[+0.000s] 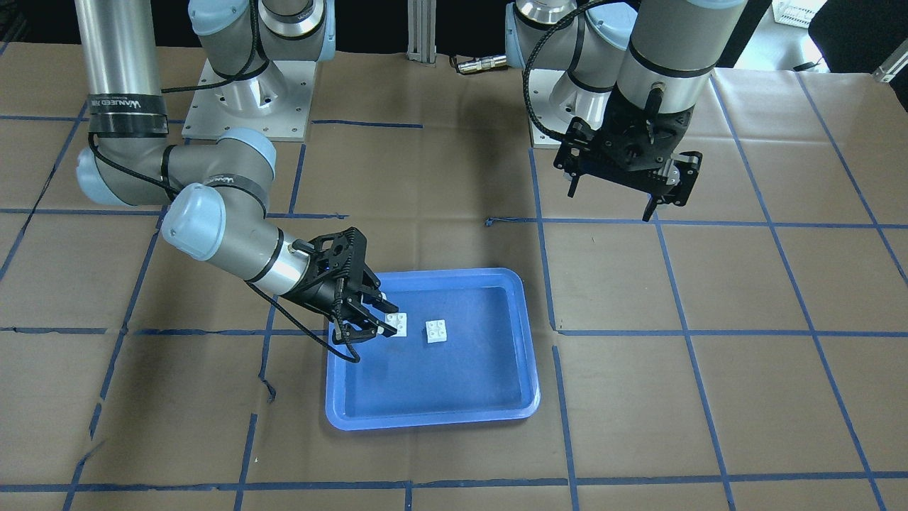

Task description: Assemble white blocks and place on blue tray

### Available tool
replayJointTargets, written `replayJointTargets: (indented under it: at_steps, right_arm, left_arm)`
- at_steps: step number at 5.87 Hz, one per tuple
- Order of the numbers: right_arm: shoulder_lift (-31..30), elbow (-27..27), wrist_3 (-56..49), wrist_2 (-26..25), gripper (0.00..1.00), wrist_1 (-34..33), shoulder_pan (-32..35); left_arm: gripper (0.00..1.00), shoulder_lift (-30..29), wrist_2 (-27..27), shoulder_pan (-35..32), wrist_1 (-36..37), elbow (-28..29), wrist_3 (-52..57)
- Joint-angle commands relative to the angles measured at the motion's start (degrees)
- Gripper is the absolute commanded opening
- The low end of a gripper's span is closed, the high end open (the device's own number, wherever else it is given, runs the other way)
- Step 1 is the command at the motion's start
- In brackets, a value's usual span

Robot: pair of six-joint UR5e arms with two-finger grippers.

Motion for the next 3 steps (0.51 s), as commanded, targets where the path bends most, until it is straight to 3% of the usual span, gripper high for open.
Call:
replayJointTargets:
  at_steps: [1,3]
  right_arm:
    - [4.2,0.2,2.3,-0.4,0.26,-4.9,1.2]
    - [5.1,1.0,2.3,-0.5,0.26,-4.9,1.2]
  left_arm:
    - [0.99,1.4,-0.3,1.1,-0.5,0.1,-11.7]
    - [0.99,1.4,-2.1,0.8,-2.0,0.4,-16.9]
